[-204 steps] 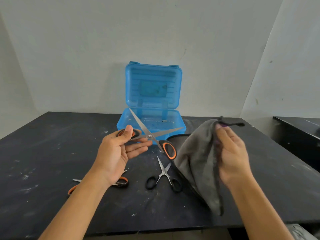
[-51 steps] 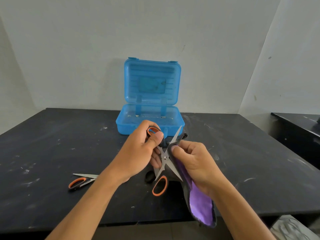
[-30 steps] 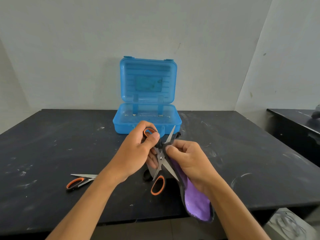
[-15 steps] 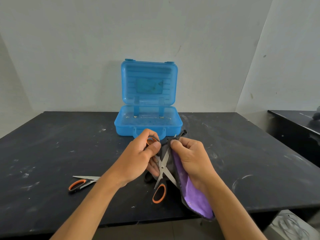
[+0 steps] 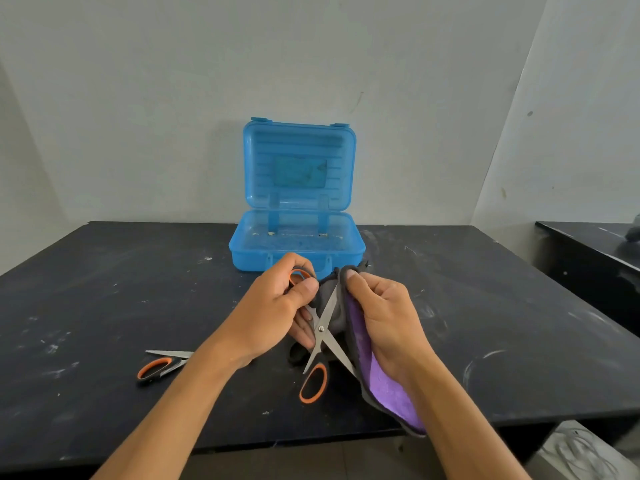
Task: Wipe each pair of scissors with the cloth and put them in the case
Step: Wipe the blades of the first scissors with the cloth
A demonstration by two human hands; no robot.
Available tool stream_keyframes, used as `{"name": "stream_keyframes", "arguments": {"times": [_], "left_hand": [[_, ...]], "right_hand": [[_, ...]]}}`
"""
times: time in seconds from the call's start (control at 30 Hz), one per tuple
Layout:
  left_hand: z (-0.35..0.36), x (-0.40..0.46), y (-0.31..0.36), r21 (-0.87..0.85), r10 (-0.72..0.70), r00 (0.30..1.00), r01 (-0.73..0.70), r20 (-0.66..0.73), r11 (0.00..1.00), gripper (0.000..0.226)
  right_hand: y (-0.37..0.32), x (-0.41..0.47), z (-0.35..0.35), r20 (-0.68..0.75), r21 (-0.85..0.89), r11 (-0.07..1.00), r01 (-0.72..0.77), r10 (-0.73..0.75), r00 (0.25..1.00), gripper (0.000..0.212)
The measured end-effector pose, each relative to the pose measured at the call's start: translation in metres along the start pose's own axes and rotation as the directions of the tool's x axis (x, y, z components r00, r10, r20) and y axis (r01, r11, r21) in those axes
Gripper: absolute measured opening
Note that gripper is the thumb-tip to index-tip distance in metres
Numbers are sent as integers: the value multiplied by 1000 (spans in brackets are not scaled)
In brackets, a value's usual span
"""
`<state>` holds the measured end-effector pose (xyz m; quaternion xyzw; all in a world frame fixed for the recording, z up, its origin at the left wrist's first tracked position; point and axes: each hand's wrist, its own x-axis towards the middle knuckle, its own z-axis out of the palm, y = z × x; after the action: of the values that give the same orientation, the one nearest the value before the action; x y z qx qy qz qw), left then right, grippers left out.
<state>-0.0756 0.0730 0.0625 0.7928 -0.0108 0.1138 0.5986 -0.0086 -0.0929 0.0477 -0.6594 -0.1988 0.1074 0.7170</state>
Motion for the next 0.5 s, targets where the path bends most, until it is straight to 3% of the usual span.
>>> {"name": "stream_keyframes", "arguments": {"times": [0.13,0.3,0.5], "left_hand": [[2,-1,-2,-14,6,1000,-6,-12,1000,5],[4,0,-9,-38,32,999,-33,-40,999,7],[5,-2,-8,-31,71,997,-71,-19,997,13]], "right_hand": [[-2,0,-4,59,138,989,45,-53,997,16],[0,-2,-9,145,213,976,48,-80,986,14],[-2,-2,-9,5,137,989,50,-51,999,13]]}}
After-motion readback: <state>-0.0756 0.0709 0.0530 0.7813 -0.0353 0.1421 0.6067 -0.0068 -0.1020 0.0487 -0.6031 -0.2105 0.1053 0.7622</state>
